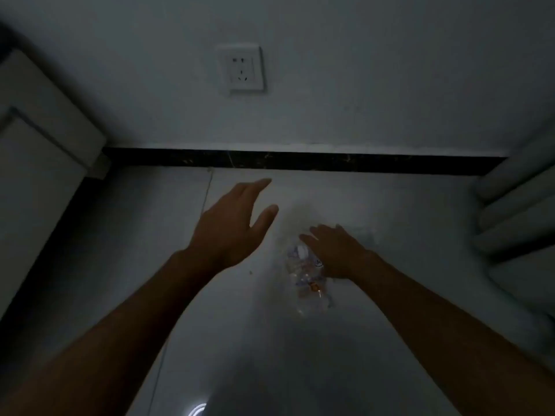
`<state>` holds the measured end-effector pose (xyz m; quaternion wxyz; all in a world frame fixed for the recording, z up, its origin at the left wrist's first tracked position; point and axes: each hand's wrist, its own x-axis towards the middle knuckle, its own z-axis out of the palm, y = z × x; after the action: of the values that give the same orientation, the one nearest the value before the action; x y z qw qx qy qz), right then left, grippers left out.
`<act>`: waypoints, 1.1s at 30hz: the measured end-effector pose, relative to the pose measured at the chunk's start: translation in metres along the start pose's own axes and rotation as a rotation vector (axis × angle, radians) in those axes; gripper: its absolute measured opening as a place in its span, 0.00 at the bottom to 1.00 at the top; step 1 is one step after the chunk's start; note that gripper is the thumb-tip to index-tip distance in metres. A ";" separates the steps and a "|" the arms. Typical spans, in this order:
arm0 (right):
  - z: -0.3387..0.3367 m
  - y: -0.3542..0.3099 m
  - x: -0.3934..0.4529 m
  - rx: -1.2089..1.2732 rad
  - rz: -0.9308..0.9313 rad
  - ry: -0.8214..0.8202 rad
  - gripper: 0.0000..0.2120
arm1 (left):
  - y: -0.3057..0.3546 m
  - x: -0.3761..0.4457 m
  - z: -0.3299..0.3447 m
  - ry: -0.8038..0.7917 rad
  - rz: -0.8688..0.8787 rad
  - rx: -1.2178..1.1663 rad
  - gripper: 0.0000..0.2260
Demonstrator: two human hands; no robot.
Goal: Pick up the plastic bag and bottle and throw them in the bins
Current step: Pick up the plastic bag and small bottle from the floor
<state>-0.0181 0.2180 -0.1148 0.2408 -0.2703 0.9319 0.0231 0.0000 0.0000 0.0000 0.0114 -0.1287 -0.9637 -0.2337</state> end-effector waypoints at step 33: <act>-0.008 0.027 -0.058 0.167 0.008 0.488 0.30 | 0.003 -0.030 0.195 -0.122 -0.836 -0.428 0.25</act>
<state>0.0078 0.2681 -0.0831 0.0305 -0.2433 0.9622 -0.1189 0.0370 0.0840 -0.1751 -0.1674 0.2575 -0.8619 -0.4036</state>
